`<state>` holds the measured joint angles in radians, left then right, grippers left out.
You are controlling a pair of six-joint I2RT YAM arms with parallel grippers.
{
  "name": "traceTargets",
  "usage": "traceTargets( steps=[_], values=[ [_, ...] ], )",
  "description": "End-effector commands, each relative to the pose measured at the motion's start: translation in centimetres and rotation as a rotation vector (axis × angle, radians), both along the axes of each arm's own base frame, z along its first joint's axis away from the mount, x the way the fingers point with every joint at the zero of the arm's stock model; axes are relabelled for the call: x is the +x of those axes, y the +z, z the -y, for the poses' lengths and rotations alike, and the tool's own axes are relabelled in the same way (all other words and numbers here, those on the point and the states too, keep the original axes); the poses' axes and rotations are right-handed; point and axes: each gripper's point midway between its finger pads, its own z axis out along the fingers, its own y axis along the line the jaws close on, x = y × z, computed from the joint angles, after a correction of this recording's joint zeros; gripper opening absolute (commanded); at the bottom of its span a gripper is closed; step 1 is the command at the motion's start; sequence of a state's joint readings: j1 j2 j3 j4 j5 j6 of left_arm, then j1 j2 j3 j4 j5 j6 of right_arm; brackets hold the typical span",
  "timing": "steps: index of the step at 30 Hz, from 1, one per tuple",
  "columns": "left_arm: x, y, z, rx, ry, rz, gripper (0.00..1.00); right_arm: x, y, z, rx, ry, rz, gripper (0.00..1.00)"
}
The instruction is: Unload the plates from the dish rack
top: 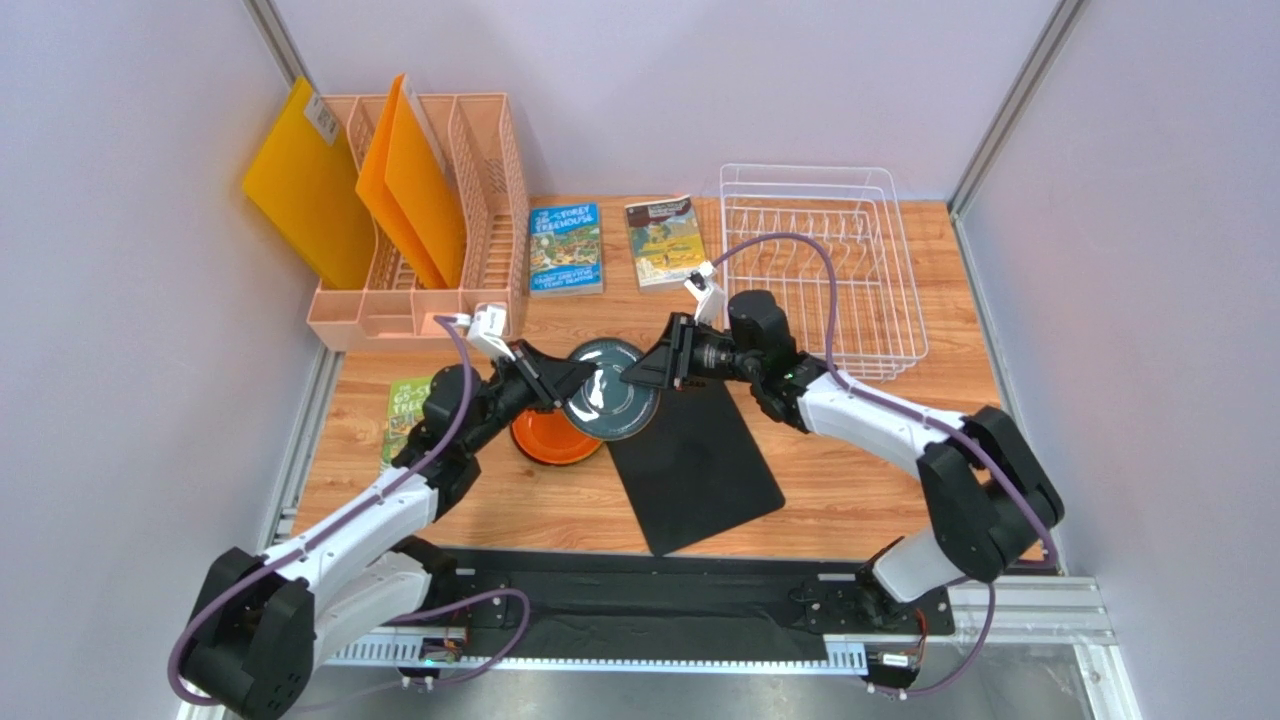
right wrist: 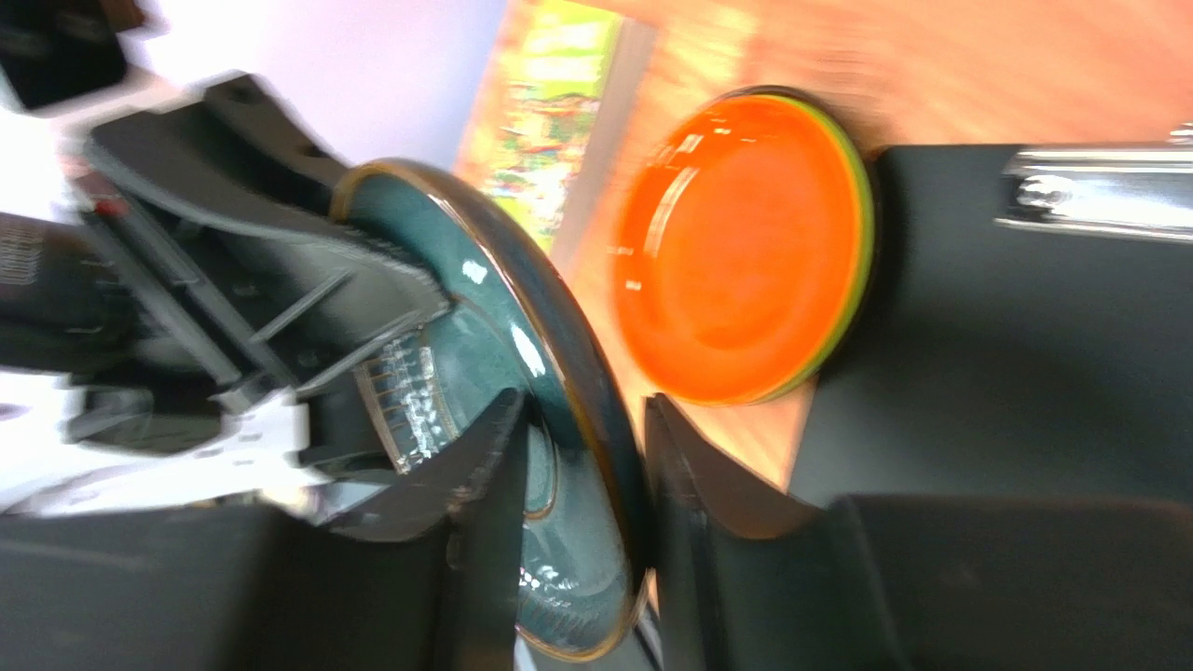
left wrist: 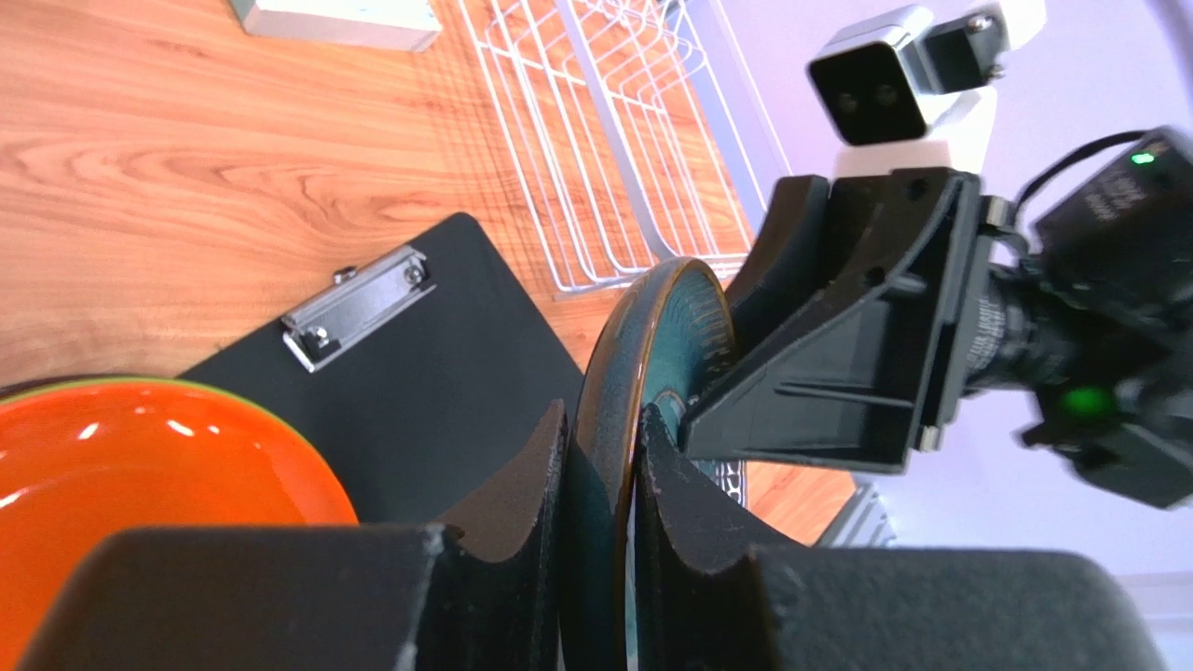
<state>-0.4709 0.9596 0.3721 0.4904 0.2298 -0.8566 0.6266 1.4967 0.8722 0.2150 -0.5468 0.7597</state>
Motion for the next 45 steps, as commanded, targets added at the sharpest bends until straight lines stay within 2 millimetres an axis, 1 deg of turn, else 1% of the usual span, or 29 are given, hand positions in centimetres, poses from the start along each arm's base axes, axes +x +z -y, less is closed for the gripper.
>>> traceTargets(
  steps=[1, 2, 3, 4, 5, 7, 8, 10, 12, 14, 16, 19, 25, 28, 30, 31, 32, 34, 35, 37, 38, 40, 45],
  values=[
    [-0.3, -3.0, -1.0, 0.242, -0.007, 0.001, 0.00, 2.0, 0.6, 3.7, -0.264, -0.175, 0.166, 0.42],
    [-0.4, -3.8, -1.5, 0.279, 0.008, -0.023, 0.00, 2.4, 0.6, 5.0, -0.313, -0.234, 0.178, 0.43],
    [-0.3, -3.7, -2.0, 0.295, 0.029, -0.022, 0.00, 2.5, 0.7, 5.6, -0.339, -0.246, 0.199, 0.44],
    [0.0, -4.0, -2.7, 0.319, 0.064, -0.026, 0.00, 2.6, 1.0, 6.1, -0.352, -0.263, 0.214, 0.50],
    [-0.1, -4.5, -3.1, 0.348, 0.074, -0.036, 0.00, 2.8, 1.3, 7.2, -0.382, -0.304, 0.225, 0.51],
    [0.1, -4.7, -4.3, 0.381, 0.131, -0.038, 0.00, 3.0, 1.7, 8.2, -0.413, -0.338, 0.252, 0.57],
    [-0.1, -5.2, -4.5, 0.397, 0.129, -0.048, 0.00, 3.3, 2.2, 9.2, -0.437, -0.382, 0.269, 0.57],
    [0.2, -5.2, -5.5, 0.414, 0.182, -0.040, 0.00, 3.3, 2.5, 9.9, -0.459, -0.403, 0.290, 0.58],
    [0.2, -5.7, -5.9, 0.432, 0.194, -0.047, 0.00, 3.3, 2.9, 10.7, -0.466, -0.427, 0.301, 0.59],
    [0.4, -5.9, -6.2, 0.447, 0.216, -0.048, 0.00, 3.2, 3.1, 10.9, -0.467, -0.429, 0.307, 0.59],
    [0.8, -6.0, -6.9, 0.469, 0.251, -0.047, 0.00, 3.2, 2.9, 11.0, -0.469, -0.430, 0.302, 0.59],
    [1.2, -6.3, -7.3, 0.495, 0.272, -0.036, 0.00, 3.0, 2.5, 10.8, -0.467, -0.416, 0.291, 0.59],
    [2.3, -6.7, -7.0, 0.493, 0.287, -0.040, 0.00, 3.0, 1.8, 10.4, -0.467, -0.394, 0.274, 0.59],
    [2.7, -7.5, -6.7, 0.495, 0.283, -0.061, 0.00, 2.9, 1.5, 10.3, -0.469, -0.386, 0.269, 0.59],
    [2.9, -8.3, -6.4, 0.500, 0.273, -0.083, 0.00, 2.9, 1.4, 10.3, -0.473, -0.384, 0.272, 0.59],
    [2.8, -8.7, -6.2, 0.493, 0.263, -0.094, 0.02, 2.9, 1.2, 10.3, -0.478, -0.382, 0.269, 0.59],
    [2.8, -9.2, -5.9, 0.491, 0.252, -0.101, 0.10, 3.0, 1.3, 10.3, -0.477, -0.382, 0.269, 0.59],
    [2.6, -9.6, -5.3, 0.475, 0.223, -0.111, 0.20, 3.0, 1.1, 10.3, -0.480, -0.381, 0.268, 0.59],
    [2.5, -10.1, -5.4, 0.479, 0.222, -0.129, 0.21, 3.1, 1.0, 10.4, -0.484, -0.384, 0.265, 0.59],
    [2.4, -10.4, -5.3, 0.469, 0.219, -0.134, 0.22, 3.2, 1.1, 10.4, -0.486, -0.384, 0.265, 0.59],
    [2.2, -10.7, -5.4, 0.474, 0.221, -0.142, 0.25, 3.2, 1.0, 10.5, -0.488, -0.388, 0.266, 0.59],
    [2.0, -11.2, -5.8, 0.489, 0.231, -0.157, 0.27, 3.3, 0.9, 10.6, -0.495, -0.386, 0.262, 0.59],
    [1.7, -11.8, -6.7, 0.527, 0.254, -0.165, 0.36, 3.5, 0.8, 11.0, -0.504, -0.396, 0.261, 0.59]
  ],
)
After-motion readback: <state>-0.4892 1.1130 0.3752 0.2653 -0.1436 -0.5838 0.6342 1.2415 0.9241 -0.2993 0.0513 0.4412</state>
